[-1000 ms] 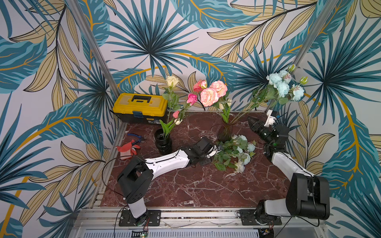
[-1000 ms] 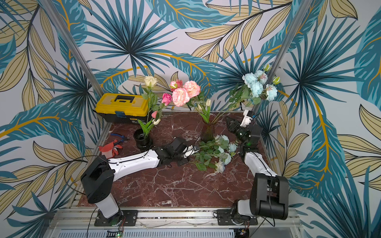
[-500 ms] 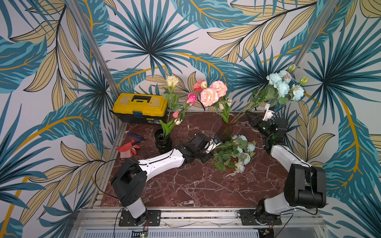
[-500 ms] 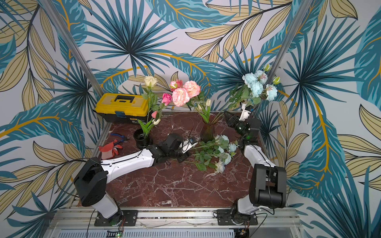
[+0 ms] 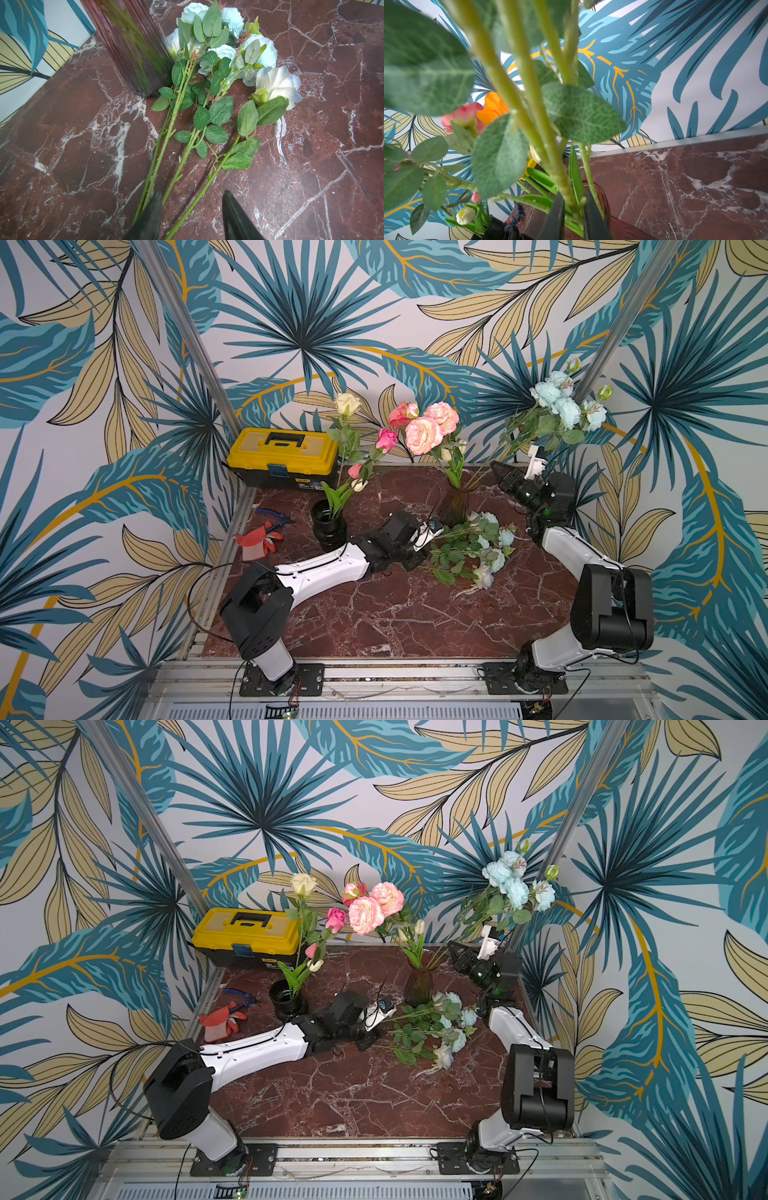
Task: Pick out blue flowers from the vase
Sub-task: Place the flower at the center of the board, then pick up the flower from the vase.
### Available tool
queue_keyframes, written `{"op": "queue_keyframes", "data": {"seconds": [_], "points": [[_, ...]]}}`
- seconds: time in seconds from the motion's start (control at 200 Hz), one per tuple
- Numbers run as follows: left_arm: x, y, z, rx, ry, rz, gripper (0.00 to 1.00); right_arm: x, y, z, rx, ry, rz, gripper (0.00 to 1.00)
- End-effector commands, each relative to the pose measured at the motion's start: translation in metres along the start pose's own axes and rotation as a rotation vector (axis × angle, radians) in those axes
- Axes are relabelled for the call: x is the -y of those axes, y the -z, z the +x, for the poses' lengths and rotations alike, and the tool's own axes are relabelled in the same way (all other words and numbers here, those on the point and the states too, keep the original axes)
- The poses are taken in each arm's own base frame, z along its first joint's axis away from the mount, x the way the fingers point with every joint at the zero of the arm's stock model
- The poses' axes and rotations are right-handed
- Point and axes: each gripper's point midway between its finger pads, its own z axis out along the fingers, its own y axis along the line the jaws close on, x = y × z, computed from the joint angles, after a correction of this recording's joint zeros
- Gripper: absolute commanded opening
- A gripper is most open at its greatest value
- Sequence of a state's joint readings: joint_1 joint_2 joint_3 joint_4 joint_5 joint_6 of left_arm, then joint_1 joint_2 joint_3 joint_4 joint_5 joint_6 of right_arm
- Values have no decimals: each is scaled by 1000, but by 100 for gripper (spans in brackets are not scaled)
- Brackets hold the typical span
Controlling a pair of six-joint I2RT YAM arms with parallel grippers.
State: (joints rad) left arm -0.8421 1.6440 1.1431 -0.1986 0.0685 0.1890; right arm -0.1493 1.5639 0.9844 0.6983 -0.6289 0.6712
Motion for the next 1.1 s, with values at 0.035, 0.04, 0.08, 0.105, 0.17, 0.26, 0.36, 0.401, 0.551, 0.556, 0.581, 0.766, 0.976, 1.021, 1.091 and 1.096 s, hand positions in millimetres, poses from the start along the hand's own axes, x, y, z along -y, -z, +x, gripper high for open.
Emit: {"op": "queue_keyframes", "data": {"seconds": [0.035,0.04,0.08,0.105,0.17,0.26,0.36,0.401,0.551,0.556,0.581,0.766,0.976,1.021,1.091,1.096], "points": [[-4,12,-12,51,9,-10,47,-5,-6,-2,-1,23,-9,12],[-4,12,-11,50,9,-11,47,-5,-6,-2,-1,23,-8,12],[-4,12,-11,50,9,-9,47,-6,-6,-3,-1,25,-6,11],[-4,12,-11,49,9,-10,47,-6,-6,-3,-2,27,-5,9],[-3,13,-10,51,8,-11,47,-7,-6,-4,-1,30,0,7],[-5,14,-8,50,9,-15,47,-8,-6,-6,-4,40,8,3],[-5,16,-8,54,9,-18,47,-11,-4,-8,-6,49,13,1],[-5,16,-7,54,10,-20,47,-13,-3,-9,-6,54,12,0],[-6,19,-11,75,17,-13,47,-23,4,-9,-22,81,21,0],[-6,19,-12,78,17,-12,47,-23,4,-9,-23,82,21,0],[-5,20,-14,88,20,-5,47,-24,6,-7,-32,87,26,0],[-6,23,-25,140,49,43,47,-43,24,-5,-83,170,69,0],[-6,24,-40,189,59,77,47,-67,41,-19,-99,239,88,0],[-6,25,-43,198,60,81,47,-72,44,-22,-98,248,85,0],[-7,27,-46,211,65,88,47,-79,47,-27,-94,258,82,0],[-7,27,-47,213,65,88,47,-80,47,-28,-93,260,83,0]]}}
